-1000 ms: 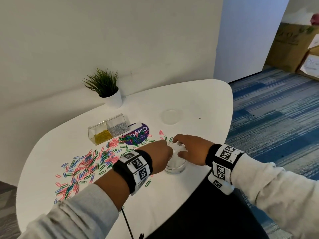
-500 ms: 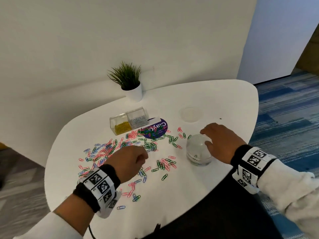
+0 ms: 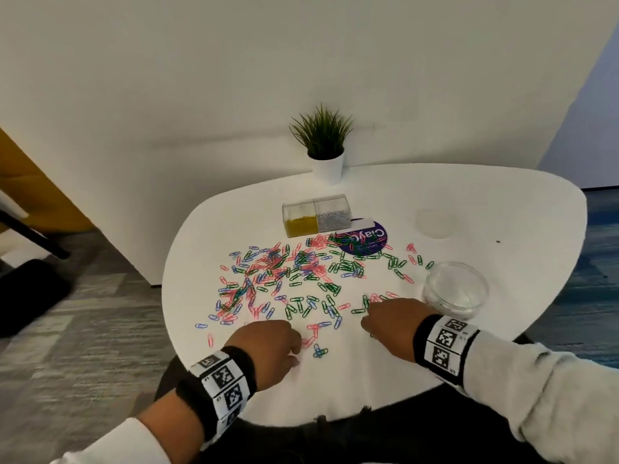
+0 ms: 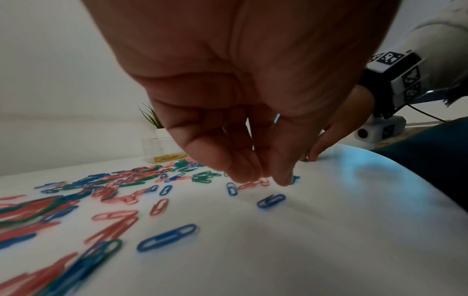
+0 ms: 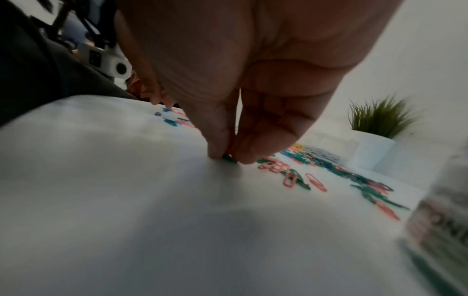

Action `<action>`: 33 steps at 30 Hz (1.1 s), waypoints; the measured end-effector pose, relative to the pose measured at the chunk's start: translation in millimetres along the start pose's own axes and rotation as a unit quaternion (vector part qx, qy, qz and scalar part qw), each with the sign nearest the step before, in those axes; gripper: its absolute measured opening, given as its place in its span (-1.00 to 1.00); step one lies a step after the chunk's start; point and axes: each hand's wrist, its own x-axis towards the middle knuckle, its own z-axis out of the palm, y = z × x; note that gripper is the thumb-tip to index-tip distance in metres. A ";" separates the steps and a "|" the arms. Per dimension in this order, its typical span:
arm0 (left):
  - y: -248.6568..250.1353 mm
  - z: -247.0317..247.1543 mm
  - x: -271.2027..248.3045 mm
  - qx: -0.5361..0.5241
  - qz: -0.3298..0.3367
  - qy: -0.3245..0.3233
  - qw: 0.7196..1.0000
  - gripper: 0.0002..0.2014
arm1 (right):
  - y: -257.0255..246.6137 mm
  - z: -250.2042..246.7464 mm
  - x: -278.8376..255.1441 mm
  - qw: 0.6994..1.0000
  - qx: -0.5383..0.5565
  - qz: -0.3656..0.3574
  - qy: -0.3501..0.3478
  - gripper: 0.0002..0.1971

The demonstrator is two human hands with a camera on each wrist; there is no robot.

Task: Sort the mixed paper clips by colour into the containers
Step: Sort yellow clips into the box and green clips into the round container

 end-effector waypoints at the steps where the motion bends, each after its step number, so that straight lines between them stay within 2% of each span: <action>1: -2.0 1.2 0.1 -0.005 0.000 0.006 1.000 -0.73 | -2.4 -1.3 0.6 1.000 0.017 0.008 0.000 -0.81; 5: 3.3 4.5 1.9 -0.041 0.050 0.026 0.998 -0.69 | -6.9 -5.5 2.7 0.995 0.083 0.051 -0.001 -0.97; 9: 12.7 8.7 7.9 0.005 0.103 0.035 0.994 -0.67 | -3.9 -11.5 7.9 0.990 0.121 0.065 0.013 -0.91; 11: 16.0 9.2 8.7 0.022 0.102 0.030 0.994 -0.66 | -3.2 -14.2 13.5 0.973 0.210 0.078 0.047 -0.93; 13: 17.9 8.7 8.9 0.035 0.102 0.018 0.994 -0.69 | -5.7 -15.1 20.8 0.947 0.300 0.091 0.072 -0.83; 16: 17.3 10.0 8.1 0.048 0.111 0.022 0.992 -0.73 | -11.6 -13.2 31.4 0.911 0.379 0.125 0.103 -0.78; 18: 14.0 10.2 6.1 0.041 0.108 0.036 0.993 -0.74 | -12.6 -7.1 34.5 0.894 0.405 0.153 0.115 -0.82; 20: 6.7 7.0 5.1 0.009 0.084 0.058 0.995 -0.77 | -11.1 -0.6 33.1 0.911 0.361 0.159 0.119 -0.89; 22: -4.4 2.0 5.1 -0.037 0.047 0.075 0.995 -0.81 | -7.9 6.1 31.9 0.937 0.296 0.148 0.113 -0.85; 24: -15.5 -0.8 5.0 -0.061 0.005 0.071 0.996 -0.82 | -6.3 12.7 33.0 0.953 0.256 0.131 0.094 -0.78; 26: -20.0 -0.5 4.8 -0.058 -0.013 0.060 0.996 -0.80 | -6.7 17.8 35.8 0.960 0.237 0.123 0.088 -0.80; 30: -6.6 4.2 6.8 -0.020 0.049 0.034 0.998 -0.73 | -12.3 20.9 38.7 0.965 0.209 0.115 0.107 -0.88; 33: 7.9 9.6 11.6 0.011 0.097 0.019 0.995 -0.67 | -10.2 19.2 34.7 0.958 0.232 0.120 0.121 -0.96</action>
